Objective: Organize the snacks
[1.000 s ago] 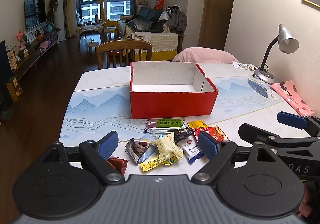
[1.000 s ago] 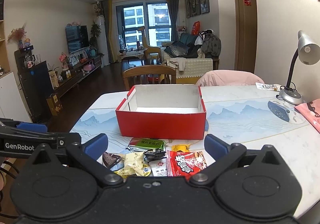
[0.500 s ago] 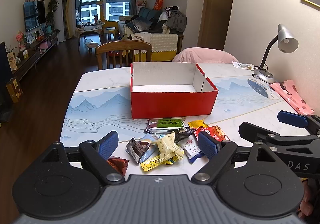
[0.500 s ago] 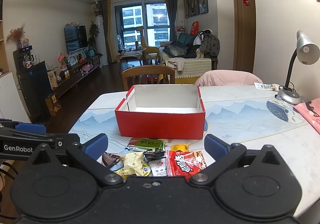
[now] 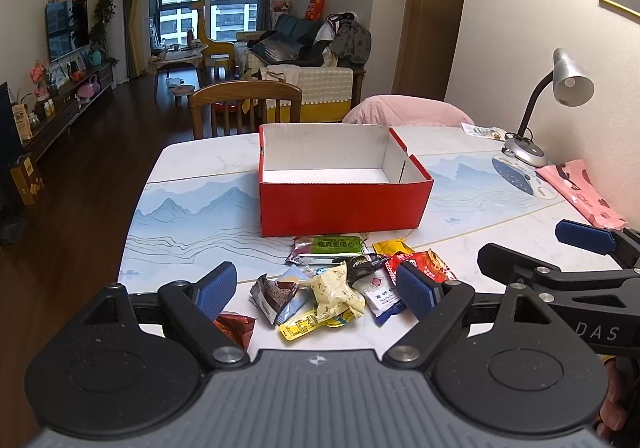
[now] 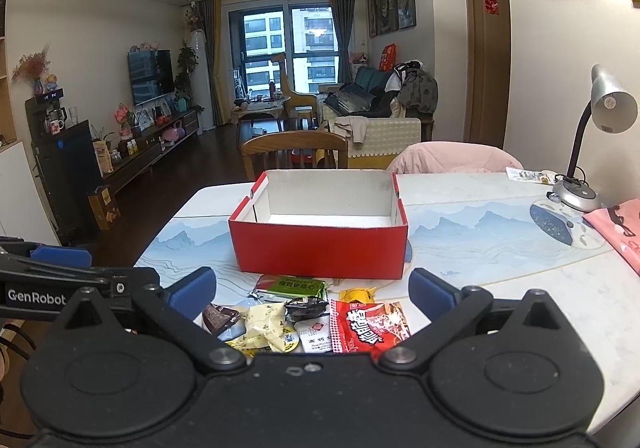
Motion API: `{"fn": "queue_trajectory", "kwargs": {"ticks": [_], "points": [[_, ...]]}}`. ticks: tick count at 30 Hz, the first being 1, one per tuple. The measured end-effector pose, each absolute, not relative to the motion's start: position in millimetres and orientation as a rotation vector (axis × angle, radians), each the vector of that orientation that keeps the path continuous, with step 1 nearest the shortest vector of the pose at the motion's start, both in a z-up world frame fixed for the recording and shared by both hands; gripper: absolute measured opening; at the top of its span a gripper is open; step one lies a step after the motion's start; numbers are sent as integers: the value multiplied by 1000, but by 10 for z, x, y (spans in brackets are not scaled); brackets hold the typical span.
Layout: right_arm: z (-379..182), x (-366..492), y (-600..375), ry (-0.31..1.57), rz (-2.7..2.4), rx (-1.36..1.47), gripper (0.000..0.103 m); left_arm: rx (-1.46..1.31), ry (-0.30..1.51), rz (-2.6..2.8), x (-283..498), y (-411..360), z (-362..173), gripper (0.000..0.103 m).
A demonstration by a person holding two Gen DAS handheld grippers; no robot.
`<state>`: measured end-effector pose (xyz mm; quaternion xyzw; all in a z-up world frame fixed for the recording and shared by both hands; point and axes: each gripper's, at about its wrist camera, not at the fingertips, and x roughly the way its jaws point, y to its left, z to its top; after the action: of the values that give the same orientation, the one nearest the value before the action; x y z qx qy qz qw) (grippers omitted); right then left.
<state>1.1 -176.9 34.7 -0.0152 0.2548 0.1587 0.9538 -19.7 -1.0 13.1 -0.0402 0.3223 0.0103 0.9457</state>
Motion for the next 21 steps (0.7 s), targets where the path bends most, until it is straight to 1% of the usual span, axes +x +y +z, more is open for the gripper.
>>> {"fn": "queue_trajectory", "kwargs": {"ticks": [14,21], "points": [[360,13,-1781,518,320,-34,103,-81,655,11,-213,-21,138,87],[373,96,-1781,544,337,-46,103,-102,690,26,-183,65,53,87]]}}
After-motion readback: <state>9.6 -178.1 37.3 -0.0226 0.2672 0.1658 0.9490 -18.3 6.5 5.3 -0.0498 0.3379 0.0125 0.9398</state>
